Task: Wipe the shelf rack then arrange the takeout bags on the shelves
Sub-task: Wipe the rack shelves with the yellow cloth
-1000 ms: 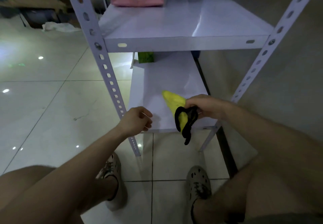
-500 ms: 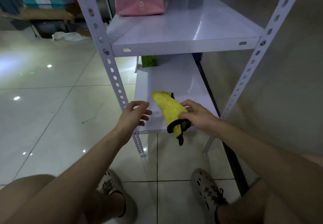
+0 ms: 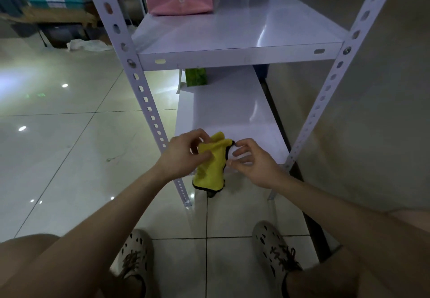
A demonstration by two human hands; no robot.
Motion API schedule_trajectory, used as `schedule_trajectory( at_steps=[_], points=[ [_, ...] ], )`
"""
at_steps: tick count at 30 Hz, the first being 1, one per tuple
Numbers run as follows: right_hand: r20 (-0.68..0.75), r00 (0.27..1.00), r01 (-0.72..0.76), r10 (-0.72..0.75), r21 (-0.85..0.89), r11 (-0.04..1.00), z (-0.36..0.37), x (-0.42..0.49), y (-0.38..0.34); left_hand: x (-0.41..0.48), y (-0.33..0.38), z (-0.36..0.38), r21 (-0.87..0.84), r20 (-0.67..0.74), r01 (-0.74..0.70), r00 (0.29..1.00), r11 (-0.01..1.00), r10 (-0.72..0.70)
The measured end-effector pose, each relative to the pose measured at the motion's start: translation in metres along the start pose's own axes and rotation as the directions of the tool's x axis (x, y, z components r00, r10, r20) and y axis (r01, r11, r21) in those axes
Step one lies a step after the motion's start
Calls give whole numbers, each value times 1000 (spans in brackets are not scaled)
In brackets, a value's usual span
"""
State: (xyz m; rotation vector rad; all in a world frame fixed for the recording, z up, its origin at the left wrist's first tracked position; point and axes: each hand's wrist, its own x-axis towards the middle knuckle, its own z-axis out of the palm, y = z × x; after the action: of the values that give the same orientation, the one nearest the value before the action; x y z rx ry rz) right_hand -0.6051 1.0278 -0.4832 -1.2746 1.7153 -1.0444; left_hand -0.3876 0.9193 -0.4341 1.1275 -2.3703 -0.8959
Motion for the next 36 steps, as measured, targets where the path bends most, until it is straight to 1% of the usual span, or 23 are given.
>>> schedule_trajectory(
  at_steps=[2, 3, 5, 7, 9, 11, 13, 16, 18, 20, 22, 23, 24, 25, 26, 27, 28, 29, 30, 32, 33, 36],
  points=[
    [-40, 996, 80, -81, -33, 996, -1, 4, -3, -7, 1, 4, 101, 43, -141, 990, 985, 137],
    [-32, 992, 121, -125, -91, 988, -2, 7, -3, -9, 1, 6, 134, 53, -191, 981, 972, 185],
    [-9, 974, 215, -224, -257, 942, -3, 8, -2, -10, -1, 7, 178, 48, -251, 968, 951, 246],
    [-9, 947, 288, -320, -409, 866, -4, 7, 0, -9, -2, 7, 246, 46, -304, 952, 920, 302],
    [-12, 927, 319, -374, -497, 807, -6, 5, 0, -8, -3, 7, 335, 74, -361, 931, 871, 357],
    [37, 932, 330, -360, -499, 802, -9, 5, -1, -8, -5, 9, 375, 118, -380, 924, 845, 363],
    [76, 953, 293, -293, -485, 824, -8, 6, -4, -7, -6, 11, 371, 148, -375, 927, 850, 344],
    [44, 966, 243, -255, -497, 833, -7, 8, -5, -1, -8, 12, 290, 125, -326, 945, 900, 301],
    [7, 963, 238, -269, -486, 841, -10, 13, -8, 6, -12, 12, 212, 70, -283, 959, 935, 274],
    [-43, 955, 236, -292, -485, 842, -13, 24, -15, 17, -13, 16, 123, -23, -242, 969, 962, 247],
    [-96, 948, 213, -305, -522, 826, -19, 43, -22, 32, -16, 25, 20, -143, -146, 979, 989, 148],
    [-110, 952, 181, -286, -551, 815, -23, 53, -21, 39, -20, 30, -22, -168, -77, 983, 997, 72],
    [-111, 965, 129, -238, -589, 798, -27, 61, -19, 45, -27, 36, -25, -150, -4, 989, 1000, 0],
    [-101, 978, 79, -182, -630, 773, -28, 68, -13, 48, -35, 43, 25, -94, 62, 994, 998, -59],
    [-76, 987, 54, -143, -676, 735, -27, 72, -6, 50, -44, 52, 129, -3, 99, 995, 987, -99],
    [-20, 992, 75, -128, -719, 691, -23, 73, 3, 50, -53, 63, 250, 105, 93, 987, 964, -122],
    [64, 991, 125, -117, -749, 650, -15, 71, 14, 47, -59, 74, 347, 214, 52, 968, 936, -133],
    [155, 983, 184, -101, -764, 618, -7, 67, 24, 45, -64, 83, 405, 299, 3, 945, 914, -136],
    [234, 970, 229, -73, -760, 609, 0, 61, 33, 44, -67, 90, 429, 348, -32, 928, 903, -133],
    [330, 944, 274, -30, -725, 632, 6, 54, 49, 49, -69, 95, 446, 372, -65, 921, 893, -119],
    [345, 938, 280, -27, -708, 648, 6, 55, 54, 52, -69, 95, 449, 373, -67, 920, 891, -118],
    [327, 945, 219, 21, -678, 702, -2, 62, 57, 57, -68, 90, 469, 425, -86, 894, 879, -140]
  ],
)
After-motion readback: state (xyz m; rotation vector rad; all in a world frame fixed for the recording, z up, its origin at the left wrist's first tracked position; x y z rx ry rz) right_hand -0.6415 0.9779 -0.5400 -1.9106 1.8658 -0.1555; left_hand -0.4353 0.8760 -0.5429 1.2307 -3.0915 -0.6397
